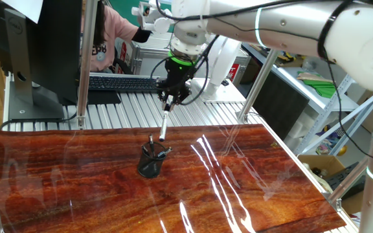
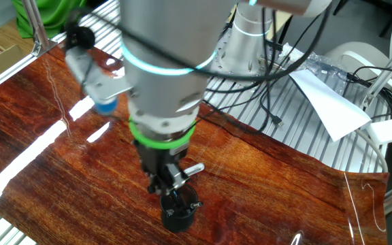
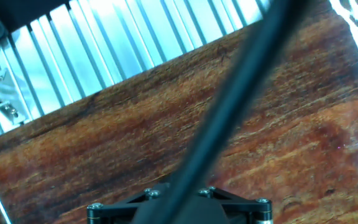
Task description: Put the pen into the pen holder
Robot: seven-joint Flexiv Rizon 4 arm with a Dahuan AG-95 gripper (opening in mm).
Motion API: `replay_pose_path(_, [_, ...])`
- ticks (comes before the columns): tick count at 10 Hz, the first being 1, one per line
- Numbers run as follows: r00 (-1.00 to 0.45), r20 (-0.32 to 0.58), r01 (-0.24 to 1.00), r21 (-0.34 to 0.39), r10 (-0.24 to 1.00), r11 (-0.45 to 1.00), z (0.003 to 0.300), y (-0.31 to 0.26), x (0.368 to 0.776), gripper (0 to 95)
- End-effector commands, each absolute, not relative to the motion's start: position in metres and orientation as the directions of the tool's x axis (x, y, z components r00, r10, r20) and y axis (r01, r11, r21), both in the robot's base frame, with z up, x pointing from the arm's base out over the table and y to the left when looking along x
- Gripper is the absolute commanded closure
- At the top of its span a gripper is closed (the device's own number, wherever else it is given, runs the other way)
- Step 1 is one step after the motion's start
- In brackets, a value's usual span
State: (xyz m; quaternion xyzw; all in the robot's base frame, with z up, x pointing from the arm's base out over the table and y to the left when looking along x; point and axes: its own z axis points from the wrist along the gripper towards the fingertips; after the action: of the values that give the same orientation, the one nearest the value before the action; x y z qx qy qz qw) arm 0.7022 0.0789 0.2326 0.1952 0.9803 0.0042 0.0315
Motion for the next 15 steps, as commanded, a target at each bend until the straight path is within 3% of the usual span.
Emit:
replay_pose_path(1, [-0.916,-0.113,0.385,0.032,0.386,0.922,0.232,0.071,0.702,95.0])
replay_pose_path(15, [-0.914,-0.161,0.376,0.009,0.373,0.927,0.229,0.067,0.72,95.0])
